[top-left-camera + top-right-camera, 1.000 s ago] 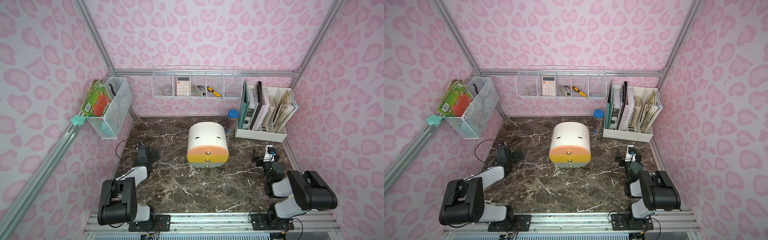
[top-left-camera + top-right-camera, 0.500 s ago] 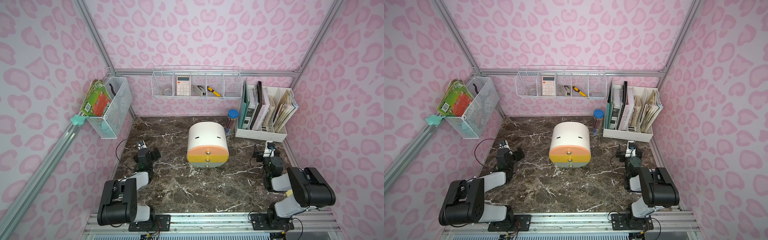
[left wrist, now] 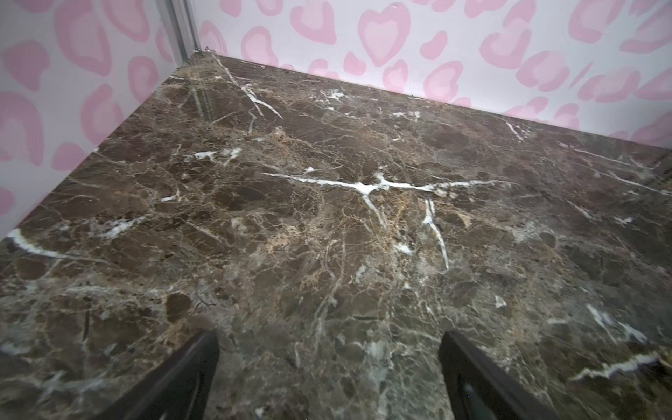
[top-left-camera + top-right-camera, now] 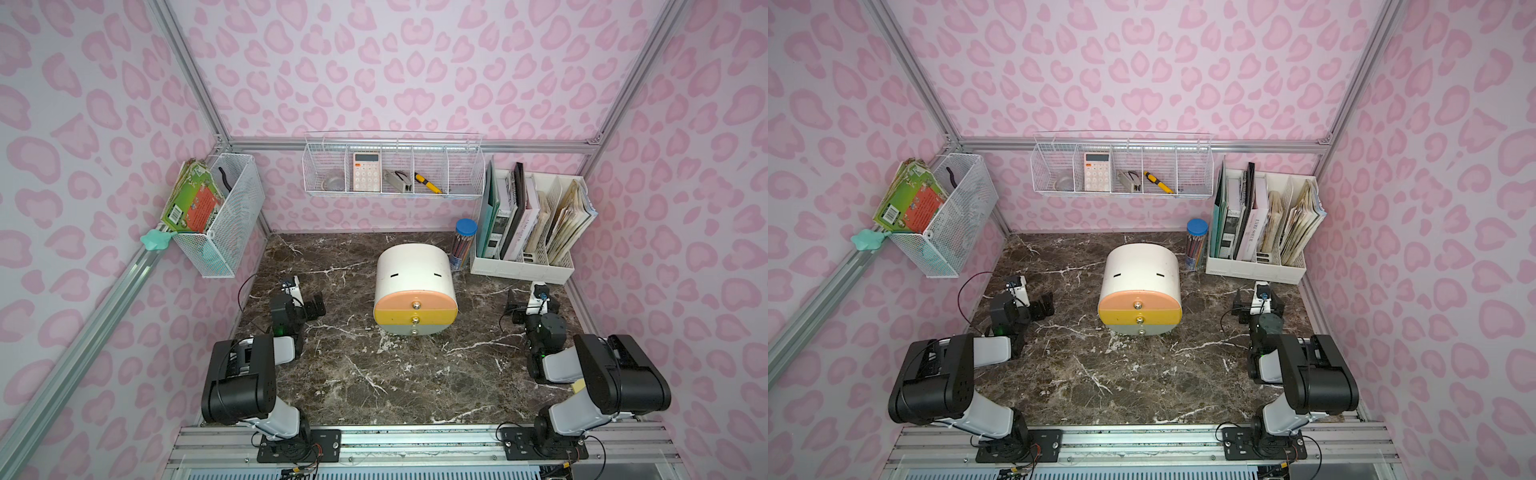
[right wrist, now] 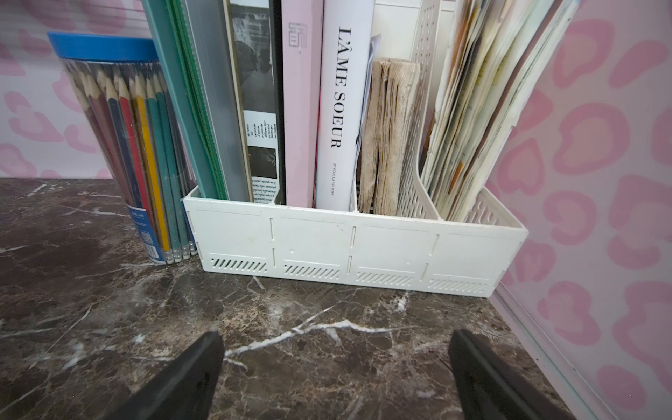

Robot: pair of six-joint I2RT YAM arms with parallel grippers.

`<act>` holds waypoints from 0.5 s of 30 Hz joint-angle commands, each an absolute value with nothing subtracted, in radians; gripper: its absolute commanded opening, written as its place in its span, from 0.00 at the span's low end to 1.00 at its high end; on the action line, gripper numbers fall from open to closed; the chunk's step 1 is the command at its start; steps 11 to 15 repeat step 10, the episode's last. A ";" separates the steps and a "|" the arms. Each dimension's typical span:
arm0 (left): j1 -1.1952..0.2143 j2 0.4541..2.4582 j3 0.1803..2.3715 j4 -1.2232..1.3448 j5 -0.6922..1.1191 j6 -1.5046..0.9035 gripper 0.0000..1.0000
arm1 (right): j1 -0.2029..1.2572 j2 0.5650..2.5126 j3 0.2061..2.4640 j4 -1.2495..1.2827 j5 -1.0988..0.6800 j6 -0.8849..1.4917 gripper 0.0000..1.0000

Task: Put the bluetooth earphones in the drawer according to color
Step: Reset both arms

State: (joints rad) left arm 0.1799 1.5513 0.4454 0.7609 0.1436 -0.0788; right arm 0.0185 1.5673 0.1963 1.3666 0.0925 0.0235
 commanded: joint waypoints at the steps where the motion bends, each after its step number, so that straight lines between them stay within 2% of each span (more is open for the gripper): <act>1: 0.182 1.547 0.449 0.757 0.167 -0.067 0.99 | 0.019 1.569 0.199 1.374 0.094 0.028 0.99; 15: 0.182 1.545 0.449 0.755 0.167 -0.068 0.99 | 0.015 1.568 0.200 1.373 0.087 0.029 0.99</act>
